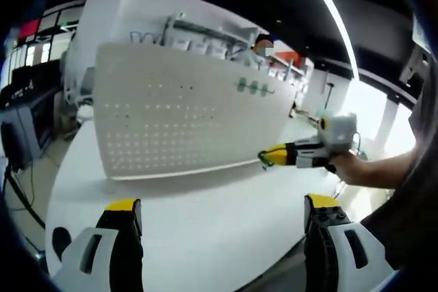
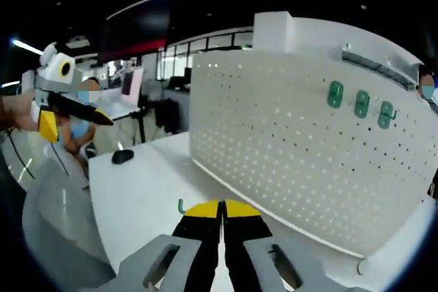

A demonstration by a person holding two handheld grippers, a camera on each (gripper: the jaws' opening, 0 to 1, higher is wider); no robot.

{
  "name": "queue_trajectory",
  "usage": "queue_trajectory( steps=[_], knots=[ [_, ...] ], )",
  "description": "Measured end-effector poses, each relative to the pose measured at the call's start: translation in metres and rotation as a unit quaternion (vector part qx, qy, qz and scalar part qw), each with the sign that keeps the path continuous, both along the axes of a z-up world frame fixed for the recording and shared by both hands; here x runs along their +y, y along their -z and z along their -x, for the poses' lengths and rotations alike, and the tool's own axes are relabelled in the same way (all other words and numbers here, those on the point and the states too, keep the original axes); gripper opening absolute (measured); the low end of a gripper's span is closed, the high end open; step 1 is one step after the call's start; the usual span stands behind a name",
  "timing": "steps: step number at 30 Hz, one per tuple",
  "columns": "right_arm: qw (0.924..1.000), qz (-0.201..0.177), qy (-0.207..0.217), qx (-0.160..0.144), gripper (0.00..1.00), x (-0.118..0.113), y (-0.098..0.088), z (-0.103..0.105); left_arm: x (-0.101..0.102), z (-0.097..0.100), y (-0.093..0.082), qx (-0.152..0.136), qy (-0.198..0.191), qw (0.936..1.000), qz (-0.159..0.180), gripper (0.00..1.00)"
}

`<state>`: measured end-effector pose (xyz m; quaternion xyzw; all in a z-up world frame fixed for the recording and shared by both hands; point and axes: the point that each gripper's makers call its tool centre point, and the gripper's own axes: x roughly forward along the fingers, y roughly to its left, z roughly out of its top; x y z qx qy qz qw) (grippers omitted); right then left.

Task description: Insert the hook assembly into the mounting plate slot until the hook locks in place.

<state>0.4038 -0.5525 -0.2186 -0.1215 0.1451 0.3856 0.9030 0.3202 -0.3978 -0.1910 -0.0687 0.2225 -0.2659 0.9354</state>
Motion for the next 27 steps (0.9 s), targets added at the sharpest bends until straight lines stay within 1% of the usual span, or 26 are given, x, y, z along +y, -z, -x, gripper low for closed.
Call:
queue_trajectory(
  steps=[4,5,7,10,12,13,15,16,21,23,24,25,27],
  knots=[
    [0.9999,-0.012,-0.004,-0.003,0.00,0.004,-0.007,0.008,-0.006,-0.003,-0.003,-0.001,0.009,0.9999,-0.009,1.00],
    [0.9998,-0.017,-0.009,-0.010,0.00,0.007,-0.009,0.011,-0.006,-0.004,-0.004,-0.003,0.011,0.9999,-0.010,1.00],
    [0.9997,-0.014,-0.014,-0.017,0.00,0.010,-0.011,0.015,-0.008,-0.007,-0.005,-0.005,0.015,0.9998,-0.010,1.00],
    [0.9991,-0.031,-0.023,-0.015,0.00,0.016,-0.016,0.020,-0.011,-0.009,-0.004,-0.003,0.021,0.9997,-0.009,1.00],
    [0.9988,-0.036,-0.028,-0.017,0.00,0.019,-0.020,0.022,-0.012,-0.011,-0.004,-0.003,0.023,0.9997,-0.010,1.00],
    [0.9986,-0.042,-0.029,-0.016,0.00,0.021,-0.021,0.022,-0.012,-0.011,-0.004,-0.003,0.022,0.9997,-0.010,1.00],
    [0.9973,-0.066,-0.032,-0.002,0.00,0.024,-0.026,0.023,-0.012,-0.012,-0.004,-0.004,0.020,0.9998,-0.007,1.00],
    [0.9969,-0.071,-0.033,-0.002,0.00,0.024,-0.028,0.022,-0.012,-0.013,-0.005,-0.004,0.020,0.9998,-0.006,1.00],
    [0.9922,-0.106,-0.065,0.008,0.00,0.033,-0.045,0.026,-0.011,-0.016,-0.011,-0.007,0.020,0.9996,0.019,1.00],
    [0.9892,-0.126,-0.072,0.021,0.00,0.037,-0.048,0.028,-0.011,-0.018,-0.013,-0.008,0.019,0.9995,0.024,1.00],
    [0.9871,-0.137,-0.075,0.033,0.00,0.040,-0.048,0.030,-0.010,-0.019,-0.013,-0.009,0.018,0.9995,0.025,1.00],
    [0.9857,-0.147,-0.074,0.038,0.00,0.041,-0.049,0.030,-0.009,-0.019,-0.013,-0.009,0.018,0.9995,0.026,1.00],
    [0.9843,-0.155,-0.076,0.037,0.00,0.041,-0.051,0.030,-0.008,-0.019,-0.014,-0.010,0.016,0.9993,0.031,1.00]
  ],
)
